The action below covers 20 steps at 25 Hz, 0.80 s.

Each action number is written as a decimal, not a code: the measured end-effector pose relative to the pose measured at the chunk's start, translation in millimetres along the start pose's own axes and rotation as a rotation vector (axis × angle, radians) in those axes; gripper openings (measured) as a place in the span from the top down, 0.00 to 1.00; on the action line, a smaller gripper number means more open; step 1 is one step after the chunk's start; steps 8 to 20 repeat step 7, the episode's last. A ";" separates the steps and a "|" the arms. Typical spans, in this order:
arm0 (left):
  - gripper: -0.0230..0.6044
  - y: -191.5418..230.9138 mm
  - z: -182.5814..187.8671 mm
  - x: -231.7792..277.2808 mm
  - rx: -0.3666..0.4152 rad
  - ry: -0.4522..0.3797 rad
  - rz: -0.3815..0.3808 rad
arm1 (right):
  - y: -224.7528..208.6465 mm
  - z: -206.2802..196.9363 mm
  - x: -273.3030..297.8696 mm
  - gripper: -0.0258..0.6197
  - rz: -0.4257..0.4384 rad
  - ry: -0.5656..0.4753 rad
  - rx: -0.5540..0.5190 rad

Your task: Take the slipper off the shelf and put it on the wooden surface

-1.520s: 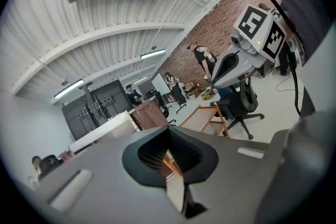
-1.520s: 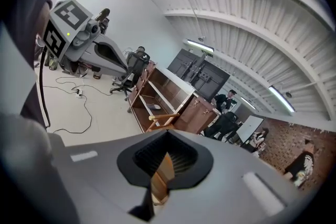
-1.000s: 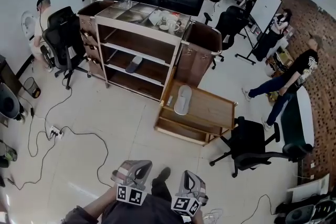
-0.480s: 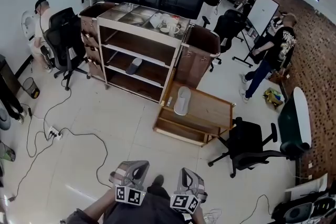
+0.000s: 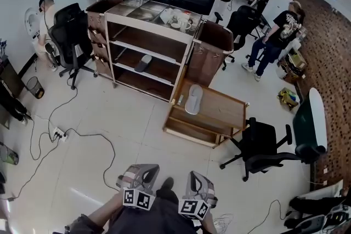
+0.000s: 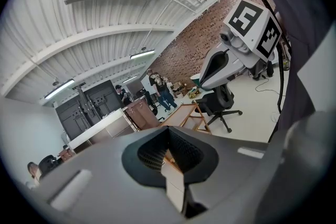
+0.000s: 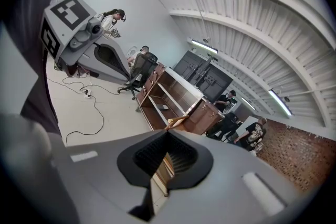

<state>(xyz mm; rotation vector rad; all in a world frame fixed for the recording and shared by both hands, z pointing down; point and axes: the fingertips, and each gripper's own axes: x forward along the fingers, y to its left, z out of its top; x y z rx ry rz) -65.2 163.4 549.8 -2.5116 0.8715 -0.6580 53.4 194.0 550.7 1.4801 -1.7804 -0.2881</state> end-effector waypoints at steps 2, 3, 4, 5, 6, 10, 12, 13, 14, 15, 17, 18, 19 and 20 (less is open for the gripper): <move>0.94 -3.5 -1.1 -1.5 -0.003 0.003 -0.010 | 2.3 -0.4 -1.7 0.96 0.001 -0.001 -0.007; 0.94 -4.8 -1.7 -1.9 -0.004 0.005 -0.014 | 2.8 0.0 -1.9 0.96 -0.001 -0.004 -0.007; 0.94 -5.6 -2.5 -2.0 -0.005 0.007 -0.016 | 3.0 1.3 -1.6 0.96 -0.001 -0.008 -0.007; 0.94 -6.0 -3.7 -1.9 -0.005 0.010 -0.018 | 3.2 3.4 -1.1 0.96 0.000 -0.012 -0.007; 0.94 -6.3 -5.4 -1.5 -0.004 0.012 -0.018 | 3.2 6.2 -0.5 0.96 0.003 -0.015 -0.006; 0.94 -6.4 -7.4 -1.0 -0.003 0.015 -0.018 | 3.2 9.5 0.2 0.96 0.006 -0.017 -0.004; 0.94 -6.4 -7.4 -1.0 -0.003 0.015 -0.018 | 3.2 9.5 0.2 0.96 0.006 -0.017 -0.004; 0.94 -6.4 -7.4 -1.0 -0.003 0.015 -0.018 | 3.2 9.5 0.2 0.96 0.006 -0.017 -0.004; 0.94 -6.4 -7.4 -1.0 -0.003 0.015 -0.018 | 3.2 9.5 0.2 0.96 0.006 -0.017 -0.004; 0.94 -6.4 -7.4 -1.0 -0.003 0.015 -0.018 | 3.2 9.5 0.2 0.96 0.006 -0.017 -0.004; 0.94 -6.4 -7.4 -1.0 -0.003 0.015 -0.018 | 3.2 9.5 0.2 0.96 0.006 -0.017 -0.004; 0.94 -6.4 -7.4 -1.0 -0.003 0.015 -0.018 | 3.2 9.5 0.2 0.96 0.006 -0.017 -0.004; 0.94 -6.4 -7.4 -1.0 -0.003 0.015 -0.018 | 3.2 9.5 0.2 0.96 0.006 -0.017 -0.004; 0.94 -6.4 -7.4 -1.0 -0.003 0.015 -0.018 | 3.2 9.5 0.2 0.96 0.006 -0.017 -0.004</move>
